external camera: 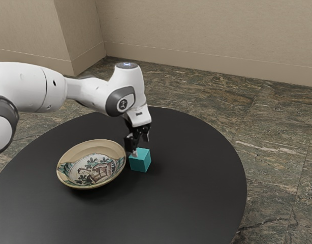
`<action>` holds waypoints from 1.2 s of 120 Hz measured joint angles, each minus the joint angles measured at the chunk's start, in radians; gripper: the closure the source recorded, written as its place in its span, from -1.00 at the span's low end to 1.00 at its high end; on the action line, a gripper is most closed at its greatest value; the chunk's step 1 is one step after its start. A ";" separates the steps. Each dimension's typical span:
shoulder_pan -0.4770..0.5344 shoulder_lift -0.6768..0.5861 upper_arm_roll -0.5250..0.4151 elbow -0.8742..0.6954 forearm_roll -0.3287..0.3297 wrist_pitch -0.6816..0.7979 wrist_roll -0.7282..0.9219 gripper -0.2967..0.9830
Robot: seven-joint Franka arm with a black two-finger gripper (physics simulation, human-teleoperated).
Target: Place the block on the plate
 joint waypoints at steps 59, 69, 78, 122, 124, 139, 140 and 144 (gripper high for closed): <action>0.025 0.062 -0.001 0.017 0.002 0.003 0.020 -0.54; 0.025 0.064 -0.001 0.016 0.002 0.004 0.021 -0.53; 0.026 0.069 -0.001 0.016 0.002 0.004 0.021 -0.49; 0.051 0.092 -0.003 0.008 -0.001 0.062 0.023 -0.26; 0.052 0.093 -0.003 0.008 -0.001 0.065 0.023 -0.25; 0.056 0.092 -0.003 0.007 -0.001 0.078 0.024 -0.18; 0.057 0.092 -0.003 0.007 -0.001 0.079 0.024 -0.18; 0.059 0.092 -0.003 0.007 -0.001 0.081 0.024 -0.16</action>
